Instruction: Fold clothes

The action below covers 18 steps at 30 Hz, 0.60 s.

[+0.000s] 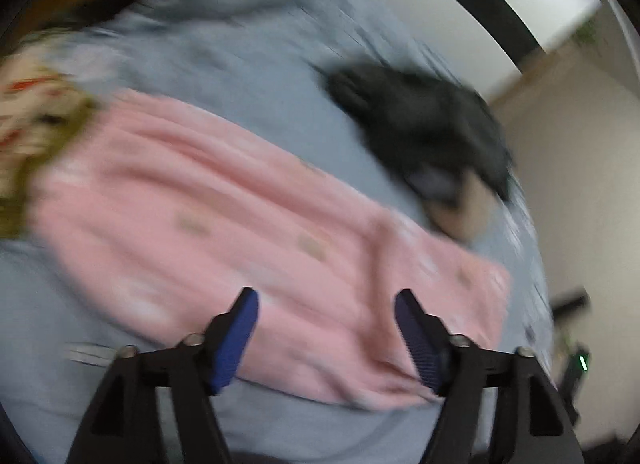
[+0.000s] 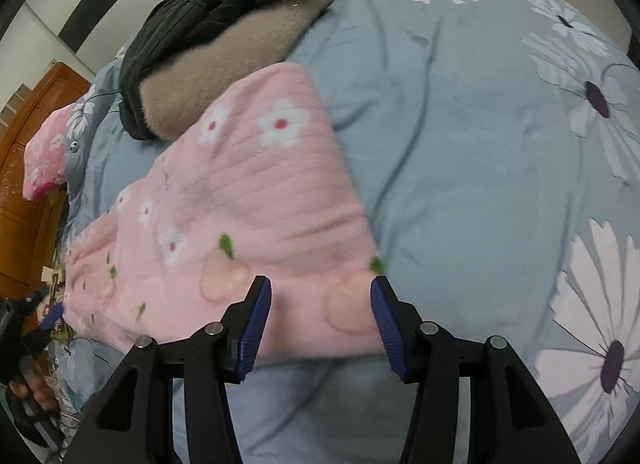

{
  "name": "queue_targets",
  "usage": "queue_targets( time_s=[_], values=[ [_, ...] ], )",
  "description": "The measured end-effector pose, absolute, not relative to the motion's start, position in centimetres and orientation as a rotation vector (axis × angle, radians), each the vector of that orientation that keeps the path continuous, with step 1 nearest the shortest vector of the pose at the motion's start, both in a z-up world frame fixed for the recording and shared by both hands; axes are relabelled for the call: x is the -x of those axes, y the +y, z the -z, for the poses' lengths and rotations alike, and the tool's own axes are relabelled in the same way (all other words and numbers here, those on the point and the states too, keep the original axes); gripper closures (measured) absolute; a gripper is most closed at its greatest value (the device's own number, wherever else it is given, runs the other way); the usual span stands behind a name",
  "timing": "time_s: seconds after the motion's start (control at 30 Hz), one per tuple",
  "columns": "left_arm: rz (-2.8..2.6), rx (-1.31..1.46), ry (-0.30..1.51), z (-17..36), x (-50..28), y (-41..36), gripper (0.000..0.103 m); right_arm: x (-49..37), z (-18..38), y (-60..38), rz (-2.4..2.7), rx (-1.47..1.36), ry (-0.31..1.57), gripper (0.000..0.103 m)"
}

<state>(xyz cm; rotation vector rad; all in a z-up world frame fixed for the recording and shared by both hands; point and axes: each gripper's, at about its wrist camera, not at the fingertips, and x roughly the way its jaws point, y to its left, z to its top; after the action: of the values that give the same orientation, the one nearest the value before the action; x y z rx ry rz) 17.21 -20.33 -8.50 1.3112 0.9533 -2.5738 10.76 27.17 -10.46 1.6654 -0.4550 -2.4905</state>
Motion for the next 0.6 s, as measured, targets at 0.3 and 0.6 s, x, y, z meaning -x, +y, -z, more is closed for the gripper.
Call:
queue_targets(
  time_s=[0.3,0.6],
  values=[
    [2.165,-1.078,1.329,15.7,-22.0,-33.4,0.019,-10.8,9.8,27.5,2.532,-1.713,-0.503,0.050],
    [2.127,-1.026,1.522,19.7,-19.6,-35.7,0.056,-9.7,8.9,24.5,2.523,-1.701,-0.483,0.050]
  ],
)
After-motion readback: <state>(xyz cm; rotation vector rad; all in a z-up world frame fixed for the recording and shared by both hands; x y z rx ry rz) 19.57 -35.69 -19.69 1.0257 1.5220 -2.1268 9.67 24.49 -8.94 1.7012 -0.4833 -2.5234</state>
